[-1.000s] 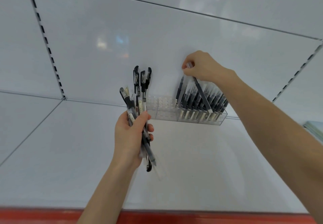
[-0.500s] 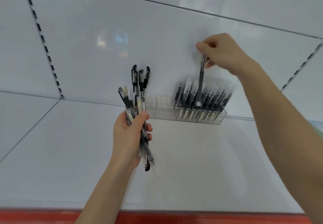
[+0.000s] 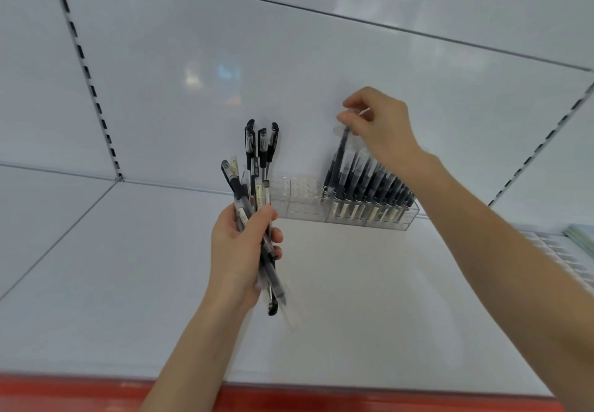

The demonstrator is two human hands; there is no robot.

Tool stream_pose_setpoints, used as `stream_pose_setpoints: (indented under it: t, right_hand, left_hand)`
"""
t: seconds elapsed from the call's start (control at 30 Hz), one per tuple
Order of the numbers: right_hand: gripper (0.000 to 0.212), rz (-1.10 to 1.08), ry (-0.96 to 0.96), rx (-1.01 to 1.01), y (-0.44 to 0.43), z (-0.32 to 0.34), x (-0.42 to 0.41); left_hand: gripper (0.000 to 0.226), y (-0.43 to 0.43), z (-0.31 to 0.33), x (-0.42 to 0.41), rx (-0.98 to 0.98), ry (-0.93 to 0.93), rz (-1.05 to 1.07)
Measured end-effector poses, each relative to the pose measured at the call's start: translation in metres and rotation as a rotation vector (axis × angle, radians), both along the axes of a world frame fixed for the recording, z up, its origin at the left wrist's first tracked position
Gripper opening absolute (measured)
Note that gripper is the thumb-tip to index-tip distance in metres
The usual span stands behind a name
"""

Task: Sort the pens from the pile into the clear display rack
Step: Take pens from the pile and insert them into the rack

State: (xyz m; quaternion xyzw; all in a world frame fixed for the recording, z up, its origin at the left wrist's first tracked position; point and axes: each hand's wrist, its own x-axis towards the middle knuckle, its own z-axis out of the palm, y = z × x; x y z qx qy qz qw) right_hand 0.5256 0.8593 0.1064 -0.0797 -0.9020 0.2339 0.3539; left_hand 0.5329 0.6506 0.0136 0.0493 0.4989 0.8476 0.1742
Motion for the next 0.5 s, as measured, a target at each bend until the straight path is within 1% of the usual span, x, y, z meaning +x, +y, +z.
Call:
stream_pose_setpoints:
  t: [0.27,0.37,0.5]
  right_hand:
    - [0.019,-0.01,0.027,-0.02,0.001,-0.002,-0.002]
    - [0.02,-0.01,0.04,-0.06,0.002,-0.005,-0.003]
    - [0.019,-0.018,-0.033,-0.054,0.005,-0.013,-0.004]
  left_hand:
    - [0.006,0.002,-0.001,0.002,0.001,0.003,0.005]
    - [0.006,0.002,-0.001,0.002,0.005,0.002,0.002]
    - [0.007,0.002,-0.001,0.003,0.004,-0.001,0.011]
